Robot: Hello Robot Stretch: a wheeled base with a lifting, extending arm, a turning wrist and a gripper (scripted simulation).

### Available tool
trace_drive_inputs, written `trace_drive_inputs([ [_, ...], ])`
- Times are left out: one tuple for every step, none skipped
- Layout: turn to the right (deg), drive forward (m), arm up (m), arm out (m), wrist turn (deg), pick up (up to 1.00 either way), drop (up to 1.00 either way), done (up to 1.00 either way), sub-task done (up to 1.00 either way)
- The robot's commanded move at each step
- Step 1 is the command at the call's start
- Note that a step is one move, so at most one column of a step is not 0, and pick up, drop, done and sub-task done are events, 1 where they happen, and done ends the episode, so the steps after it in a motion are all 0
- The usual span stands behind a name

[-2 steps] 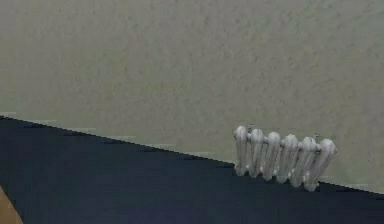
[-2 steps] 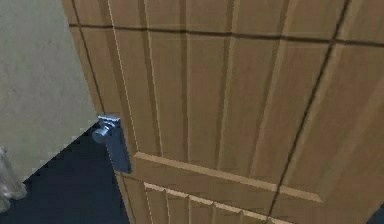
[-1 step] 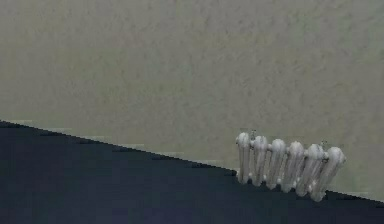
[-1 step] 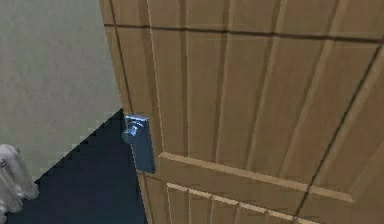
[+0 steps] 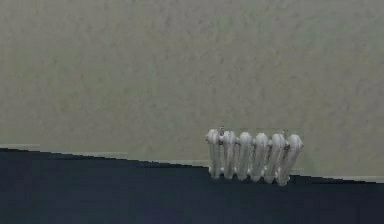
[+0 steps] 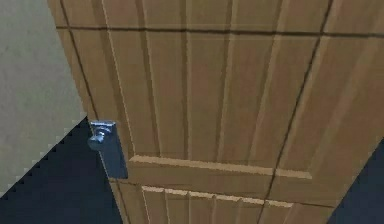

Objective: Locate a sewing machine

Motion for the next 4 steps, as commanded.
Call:
trace_drive_inputs([
  [0.0,0.65,0.00,0.00,0.0,0.00,0.00,0.00,0.00],
  [45.0,0.00,0.00,0.00,0.0,0.00,0.00,0.00,0.00],
  [45.0,0.00,0.00,0.00,0.0,0.00,0.00,0.00,0.00],
  [3.0,0.00,0.00,0.00,0.0,0.00,0.00,0.00,0.00],
])
